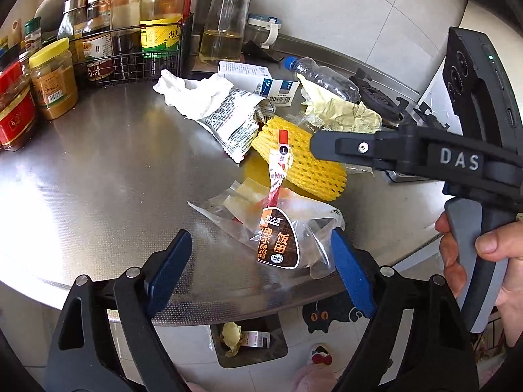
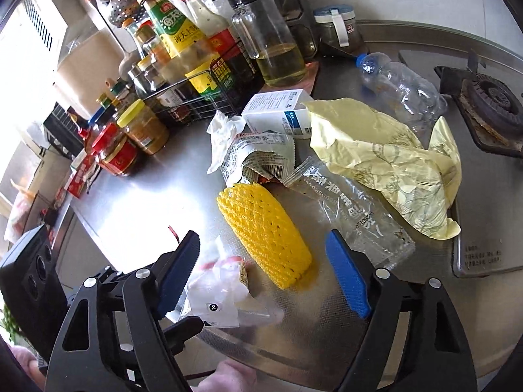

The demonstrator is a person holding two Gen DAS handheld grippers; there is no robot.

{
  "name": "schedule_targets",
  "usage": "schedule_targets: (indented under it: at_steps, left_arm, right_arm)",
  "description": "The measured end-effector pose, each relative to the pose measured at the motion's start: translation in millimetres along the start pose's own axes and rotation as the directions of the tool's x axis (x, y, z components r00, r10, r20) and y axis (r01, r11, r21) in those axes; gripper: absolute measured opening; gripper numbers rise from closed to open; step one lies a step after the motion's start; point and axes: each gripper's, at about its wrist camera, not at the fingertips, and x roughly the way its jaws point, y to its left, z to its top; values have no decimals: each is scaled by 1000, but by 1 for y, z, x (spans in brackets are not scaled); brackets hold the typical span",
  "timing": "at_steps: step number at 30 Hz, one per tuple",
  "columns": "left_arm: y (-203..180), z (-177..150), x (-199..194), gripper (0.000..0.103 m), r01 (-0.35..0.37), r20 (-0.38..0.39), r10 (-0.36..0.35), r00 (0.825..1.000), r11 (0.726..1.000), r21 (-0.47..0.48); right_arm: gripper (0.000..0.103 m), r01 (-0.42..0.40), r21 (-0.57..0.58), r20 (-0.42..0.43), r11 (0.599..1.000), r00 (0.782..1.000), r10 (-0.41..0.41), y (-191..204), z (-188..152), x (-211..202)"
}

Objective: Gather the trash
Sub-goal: 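Grasp the rice-ball wrapper with the left gripper while the right gripper grasps the yellow foam net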

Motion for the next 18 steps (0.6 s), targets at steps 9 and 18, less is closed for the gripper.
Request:
schedule_targets:
  at_steps: [9, 18]
  left_arm:
    - [-2, -1, 11, 58, 58, -33, -57, 998, 998, 23]
    - [-10, 5, 20, 52, 75, -30, -74, 997, 996, 43]
  right_arm:
    - [22, -9, 39, -47, 999, 999, 11, -12, 1, 14]
    - [16, -36, 65, -48, 997, 998, 39, -16, 0, 12]
